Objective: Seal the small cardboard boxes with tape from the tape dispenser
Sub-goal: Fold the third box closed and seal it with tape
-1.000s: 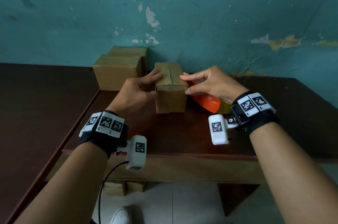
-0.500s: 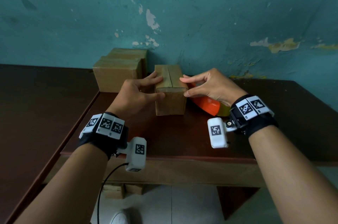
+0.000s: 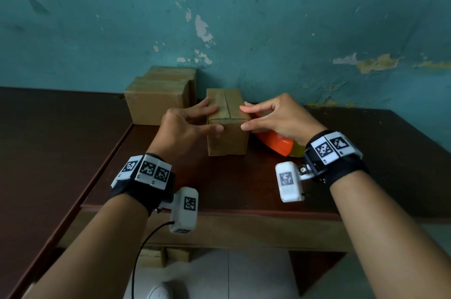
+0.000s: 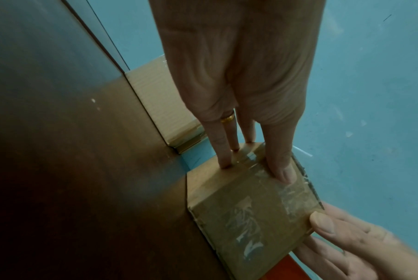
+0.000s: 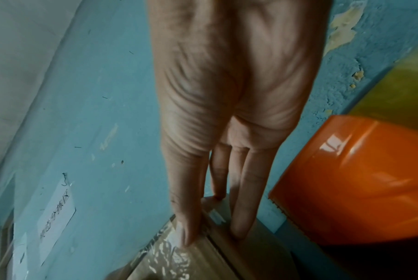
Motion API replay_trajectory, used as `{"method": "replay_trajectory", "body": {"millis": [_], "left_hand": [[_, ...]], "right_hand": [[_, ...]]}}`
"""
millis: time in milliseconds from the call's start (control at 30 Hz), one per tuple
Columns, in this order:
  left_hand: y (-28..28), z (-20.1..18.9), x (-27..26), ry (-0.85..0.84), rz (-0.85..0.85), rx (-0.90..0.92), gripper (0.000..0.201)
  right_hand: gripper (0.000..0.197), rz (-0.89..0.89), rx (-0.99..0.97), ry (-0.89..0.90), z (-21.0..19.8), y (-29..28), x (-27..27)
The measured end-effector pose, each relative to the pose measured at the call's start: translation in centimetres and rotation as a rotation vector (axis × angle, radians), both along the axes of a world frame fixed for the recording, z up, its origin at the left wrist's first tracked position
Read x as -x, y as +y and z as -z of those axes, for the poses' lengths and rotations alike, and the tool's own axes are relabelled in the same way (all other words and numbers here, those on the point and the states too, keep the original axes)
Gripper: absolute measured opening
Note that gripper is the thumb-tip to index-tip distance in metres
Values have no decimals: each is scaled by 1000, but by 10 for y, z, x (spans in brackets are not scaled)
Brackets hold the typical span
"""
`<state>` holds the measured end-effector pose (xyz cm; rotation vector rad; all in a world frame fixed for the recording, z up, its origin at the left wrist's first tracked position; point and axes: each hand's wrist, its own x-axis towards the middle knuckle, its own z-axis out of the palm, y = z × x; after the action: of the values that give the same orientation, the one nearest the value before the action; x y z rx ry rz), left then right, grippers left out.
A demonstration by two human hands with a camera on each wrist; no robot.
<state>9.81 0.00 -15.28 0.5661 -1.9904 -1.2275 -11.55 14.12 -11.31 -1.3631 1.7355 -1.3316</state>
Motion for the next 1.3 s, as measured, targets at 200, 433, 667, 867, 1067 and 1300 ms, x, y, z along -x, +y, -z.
{"method": "replay_trajectory", "body": {"millis": [200, 433, 667, 867, 1067, 1300], "left_hand": [[1, 0, 0, 31, 4, -15, 54], [0, 2, 1, 67, 42, -58, 47], [-2, 4, 2, 69, 48, -50, 46], [-3, 4, 1, 64, 57, -28, 45], [-1, 1, -2, 33, 48, 12, 47], [-6, 2, -8, -22, 103, -18, 49]], "right_hand": [[47, -15, -23, -52, 0, 0, 0], [46, -14, -27, -60, 0, -1, 3], [53, -16, -22, -63, 1, -2, 4], [55, -8, -19, -61, 2, -4, 6], [49, -29, -26, -57, 0, -2, 6], [45, -76, -61, -73, -3, 3, 7]]}}
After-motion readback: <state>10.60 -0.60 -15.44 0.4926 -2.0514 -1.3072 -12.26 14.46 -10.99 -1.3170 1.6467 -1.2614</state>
